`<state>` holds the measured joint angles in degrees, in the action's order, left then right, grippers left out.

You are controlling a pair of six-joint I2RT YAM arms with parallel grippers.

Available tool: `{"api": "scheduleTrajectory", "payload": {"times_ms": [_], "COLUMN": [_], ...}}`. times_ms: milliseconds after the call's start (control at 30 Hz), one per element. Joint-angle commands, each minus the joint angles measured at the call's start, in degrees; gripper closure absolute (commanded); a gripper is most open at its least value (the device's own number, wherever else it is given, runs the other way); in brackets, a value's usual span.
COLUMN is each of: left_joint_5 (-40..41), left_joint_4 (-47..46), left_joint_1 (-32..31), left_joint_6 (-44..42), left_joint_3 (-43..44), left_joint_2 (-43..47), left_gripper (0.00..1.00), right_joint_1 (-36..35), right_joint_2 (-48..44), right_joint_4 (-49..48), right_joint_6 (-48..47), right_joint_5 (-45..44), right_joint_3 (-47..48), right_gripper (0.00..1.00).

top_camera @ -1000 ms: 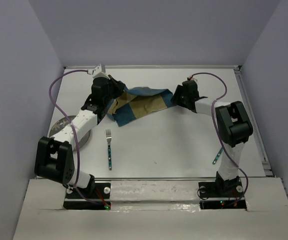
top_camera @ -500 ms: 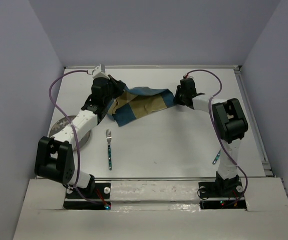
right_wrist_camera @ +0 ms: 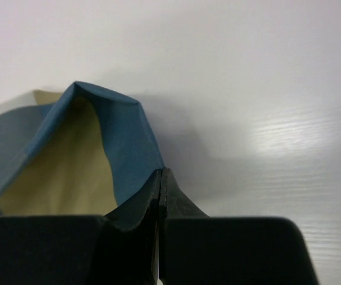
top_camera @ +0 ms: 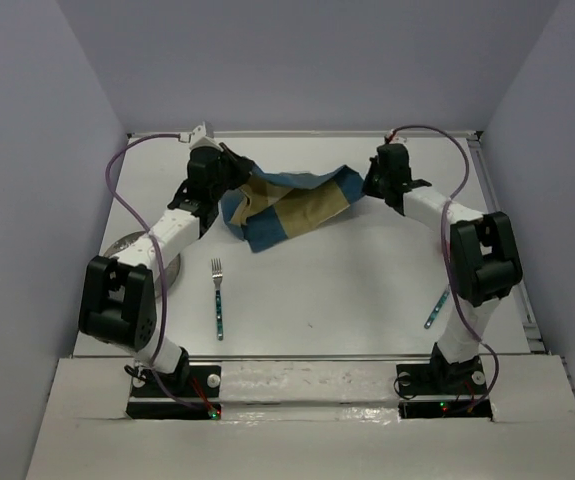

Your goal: Set the dinner table for one person

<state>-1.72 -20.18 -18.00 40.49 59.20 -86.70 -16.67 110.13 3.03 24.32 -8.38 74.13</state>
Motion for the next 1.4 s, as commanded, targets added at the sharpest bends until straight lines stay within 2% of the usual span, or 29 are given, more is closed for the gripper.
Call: {"api": "scheduleTrajectory", "payload": {"times_ms": [0, 67, 100, 167, 233, 333, 400, 467, 533, 567, 633, 667, 767, 800, 900, 1000, 1167, 1267, 1367], "left_joint_5": [-5.03, -6.45, -7.76, -9.35, -11.12, -10.15, -10.06, -10.15, -9.98, -9.71, -9.27, -9.36, -9.45, -9.27, -6.12, -5.93, -6.11, -6.54, -7.6], "left_joint_4": [-4.34, -2.16, -0.49, 3.99, 5.06, 7.43, 7.44, 5.87, 3.67, 1.4, -1.77, -3.27, -9.58, -11.52, -18.13, -20.68, -21.21, -21.65, -21.13], "left_joint_1": [3.49, 5.68, 6.48, 8.23, 8.94, 9.21, 9.21, 9.3, 9.21, 9.21, 9.21, 9.21, 9.04, 8.69, 7.2, 6.75, 6.84, 6.84, 6.32], "left_joint_6": [2.57, 3.1, 3.02, 2.67, 2.05, 0.3, -0.23, -0.24, 0.11, 0.72, 1.34, 2.56, 5.03, 5.99, 8.02, 8.29, 8.46, 9.78, 10.4], "left_joint_3": [11.51, 16.8, 23.35, 32.41, 36.41, 41.69, 41.44, 36.64, 31.18, 24.8, 18.0, 10.92, -0.01, -7.27, -18.81, -25.42, -30.63, -30.73, -25.21], "left_joint_2": [-3.21, -6.89, -8.13, -11.28, -12.0, -11.57, -10.69, -8.68, -7.01, -5.17, -2.62, -1.73, 1.16, 1.96, 5.13, 7.24, 10.66, 12.07, 14.96], "left_gripper": [1.0, 1.0, 1.0, 1.0, 1.0, 1.0, 1.0, 1.0, 1.0, 1.0, 1.0, 1.0, 1.0, 1.0, 1.0, 1.0, 1.0, 1.0, 1.0], "right_joint_1": [4.44, 6.02, 7.42, 8.05, 8.84, 8.84, 8.84, 8.84, 8.84, 8.84, 8.84, 8.84, 8.84, 8.84, 8.84, 8.84, 8.84, 8.84, 8.84], "right_joint_2": [-8.17, -7.74, -7.47, -7.29, -8.43, -11.59, -15.29, -21.25, -24.33, -26.78, -29.51, -30.4, -31.64, -31.64, -31.99, -34.7, -40.25, -40.96, -43.4], "right_joint_4": [-2.32, -0.05, 2.83, 6.27, 6.47, 5.33, -1.42, -6.52, -7.07, -7.16, -7.25, -7.86, -7.95, -7.78, -7.69, -5.76, -4.61, -2.86, 0.74], "right_joint_6": [-5.23, -6.64, -7.61, -11.21, -14.46, -21.13, -23.07, -23.35, -21.95, -19.25, -14.49, -13.08, -7.55, -6.4, -3.49, -1.91, 0.56, -0.5, -1.81], "right_joint_5": [-5.32, -6.11, -6.82, -9.54, -12.78, -15.95, -15.7, -15.17, -14.56, -13.51, -12.54, -12.54, -11.84, -11.57, -10.95, -11.57, -6.04, -6.2, -7.78], "right_joint_3": [4.51, 9.87, 16.6, 23.22, 29.98, 32.83, 27.86, 17.78, 11.33, 4.78, -1.85, -8.23, -15.92, -18.03, -25.24, -29.65, -36.07, -33.37, -27.14], "right_gripper": [1.0, 1.0, 1.0, 1.0, 1.0, 1.0, 1.0, 1.0, 1.0, 1.0, 1.0, 1.0, 1.0, 1.0, 1.0, 1.0, 1.0, 1.0, 1.0]}}
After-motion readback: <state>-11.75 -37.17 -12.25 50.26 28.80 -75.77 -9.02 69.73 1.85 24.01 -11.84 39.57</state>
